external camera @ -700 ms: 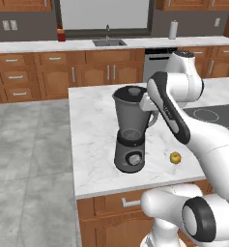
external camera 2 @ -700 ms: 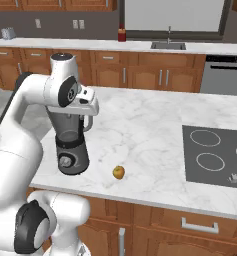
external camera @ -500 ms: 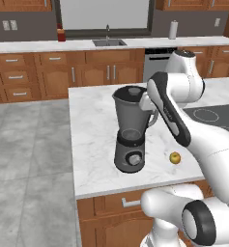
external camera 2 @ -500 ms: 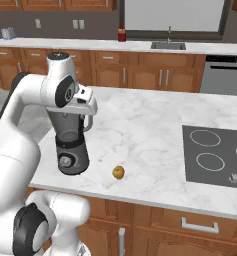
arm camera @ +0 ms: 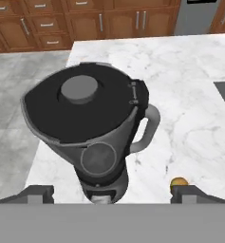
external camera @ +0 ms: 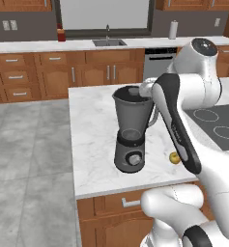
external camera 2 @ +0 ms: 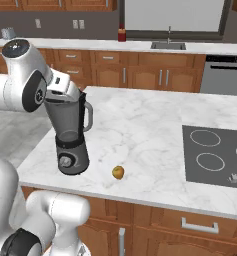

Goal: Open the blender lid, put the apple in the blender, close the lid, and start the blender.

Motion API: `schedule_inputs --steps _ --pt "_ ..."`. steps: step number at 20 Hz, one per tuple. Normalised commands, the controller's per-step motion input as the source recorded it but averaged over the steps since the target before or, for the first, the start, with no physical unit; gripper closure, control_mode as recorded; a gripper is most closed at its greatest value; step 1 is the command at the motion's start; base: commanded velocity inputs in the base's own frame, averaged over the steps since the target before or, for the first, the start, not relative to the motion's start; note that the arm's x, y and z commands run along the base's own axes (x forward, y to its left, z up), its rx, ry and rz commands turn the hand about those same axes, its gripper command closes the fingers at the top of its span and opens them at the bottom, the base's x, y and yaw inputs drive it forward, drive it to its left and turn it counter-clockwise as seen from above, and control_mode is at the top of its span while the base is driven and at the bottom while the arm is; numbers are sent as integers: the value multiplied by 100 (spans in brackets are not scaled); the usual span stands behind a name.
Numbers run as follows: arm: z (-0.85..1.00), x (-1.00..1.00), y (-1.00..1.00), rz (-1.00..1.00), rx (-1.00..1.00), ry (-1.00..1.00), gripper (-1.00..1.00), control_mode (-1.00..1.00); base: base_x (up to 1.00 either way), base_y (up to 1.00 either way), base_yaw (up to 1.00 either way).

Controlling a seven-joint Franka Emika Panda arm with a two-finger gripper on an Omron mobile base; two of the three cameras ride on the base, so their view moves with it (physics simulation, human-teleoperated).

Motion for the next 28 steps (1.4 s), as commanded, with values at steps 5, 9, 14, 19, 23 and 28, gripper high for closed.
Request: schedule_inputs --steps 5,9,14,19,23,28 --pt "14 27 37 -1 0 3 -100 -100 0 0 0" --pt "-10 52 21 0 -1 13 -100 -100 0 0 0" --pt "-13 51 26 0 -3 12 -100 -100 0 0 0" --pt "-29 32 -2 0 0 10 -100 -100 0 0 0" --pt "-13 26 -11 0 0 3 -100 -100 0 0 0" --pt "-13 30 -6 0 0 3 -100 -100 0 0 0"
